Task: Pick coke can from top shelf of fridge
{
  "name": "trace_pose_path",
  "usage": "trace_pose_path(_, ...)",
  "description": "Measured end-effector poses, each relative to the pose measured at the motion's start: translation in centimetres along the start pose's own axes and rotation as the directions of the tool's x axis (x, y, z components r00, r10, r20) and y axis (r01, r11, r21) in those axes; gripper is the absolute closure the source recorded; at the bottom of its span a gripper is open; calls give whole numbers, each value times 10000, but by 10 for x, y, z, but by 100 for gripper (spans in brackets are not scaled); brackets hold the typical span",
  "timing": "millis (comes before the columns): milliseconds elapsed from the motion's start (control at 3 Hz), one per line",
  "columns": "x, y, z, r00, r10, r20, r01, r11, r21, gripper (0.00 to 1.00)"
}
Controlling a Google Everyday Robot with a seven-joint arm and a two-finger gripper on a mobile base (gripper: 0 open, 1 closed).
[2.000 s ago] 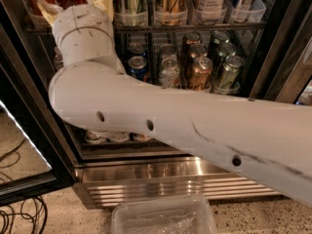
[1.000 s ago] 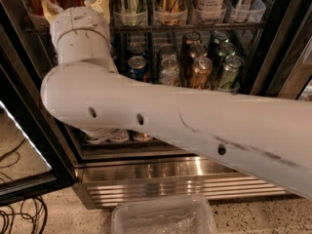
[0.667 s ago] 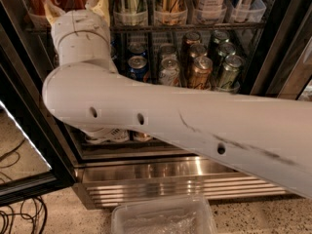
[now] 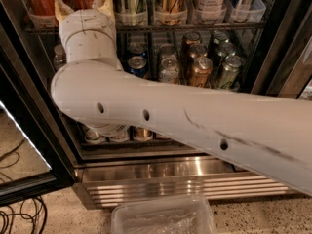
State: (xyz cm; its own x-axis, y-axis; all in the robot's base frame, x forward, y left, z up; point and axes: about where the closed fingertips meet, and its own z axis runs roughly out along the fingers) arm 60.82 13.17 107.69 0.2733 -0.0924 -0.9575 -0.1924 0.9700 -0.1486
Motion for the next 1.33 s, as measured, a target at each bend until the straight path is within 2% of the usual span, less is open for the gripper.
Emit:
trace_pose_path(333,0,-9,10,9999,-103,-2,103,9999,8,35)
trace_pose_path(1333,12,-10,44,9999,-37,-119,34,9995,-304,37)
